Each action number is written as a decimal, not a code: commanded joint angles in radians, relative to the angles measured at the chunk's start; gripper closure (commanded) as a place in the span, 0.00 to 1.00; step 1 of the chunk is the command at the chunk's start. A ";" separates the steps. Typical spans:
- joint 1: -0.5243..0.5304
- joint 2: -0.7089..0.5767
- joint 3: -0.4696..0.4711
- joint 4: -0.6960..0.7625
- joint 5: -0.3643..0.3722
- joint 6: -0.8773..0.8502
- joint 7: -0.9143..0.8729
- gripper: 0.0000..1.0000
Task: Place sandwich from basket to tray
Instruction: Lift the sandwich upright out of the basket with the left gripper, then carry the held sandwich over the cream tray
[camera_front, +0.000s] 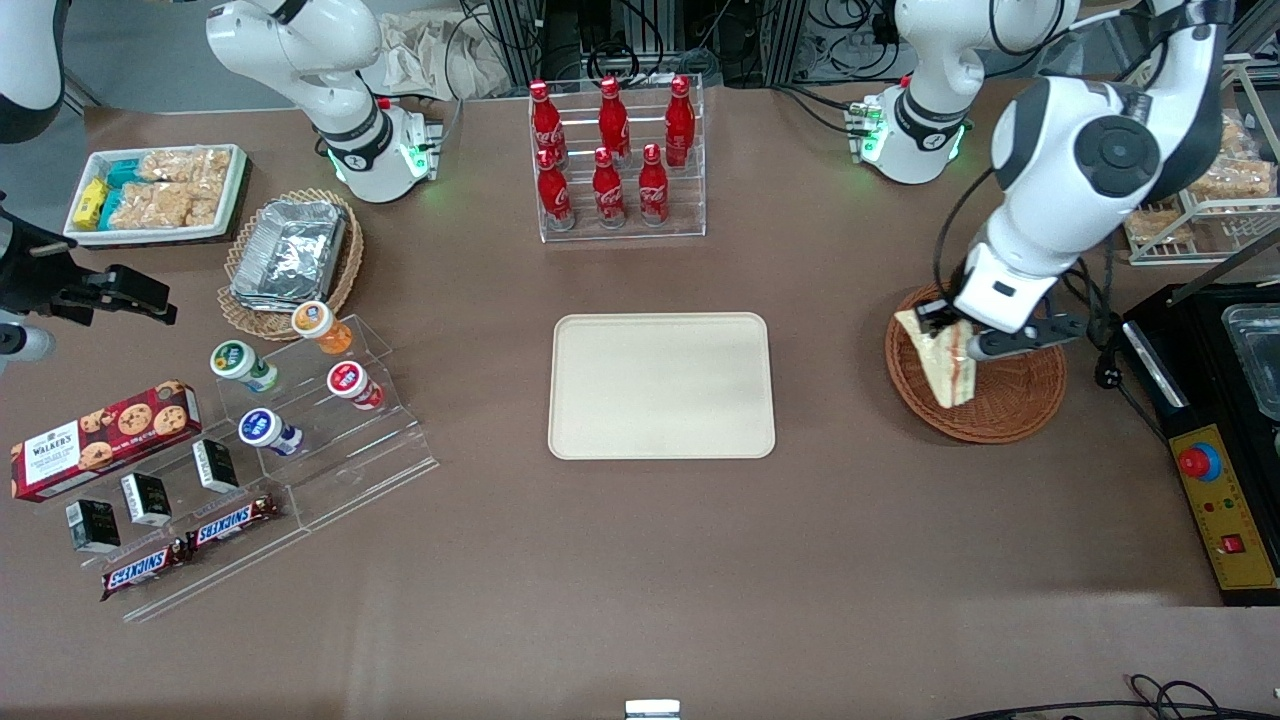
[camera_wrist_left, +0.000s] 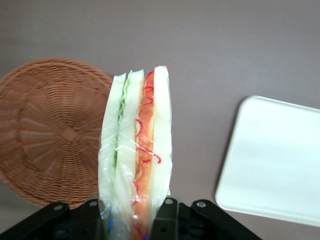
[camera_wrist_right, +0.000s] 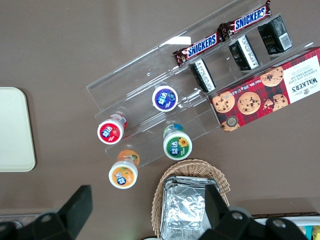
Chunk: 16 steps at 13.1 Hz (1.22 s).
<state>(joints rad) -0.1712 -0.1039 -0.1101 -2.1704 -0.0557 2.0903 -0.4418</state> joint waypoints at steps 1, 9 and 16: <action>-0.080 0.015 0.007 0.043 -0.027 -0.013 -0.049 1.00; -0.336 0.174 0.009 0.086 -0.012 0.118 -0.133 1.00; -0.381 0.397 0.009 0.210 0.028 0.139 -0.155 1.00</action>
<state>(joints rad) -0.5312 0.2308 -0.1143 -2.0272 -0.0682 2.2399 -0.5677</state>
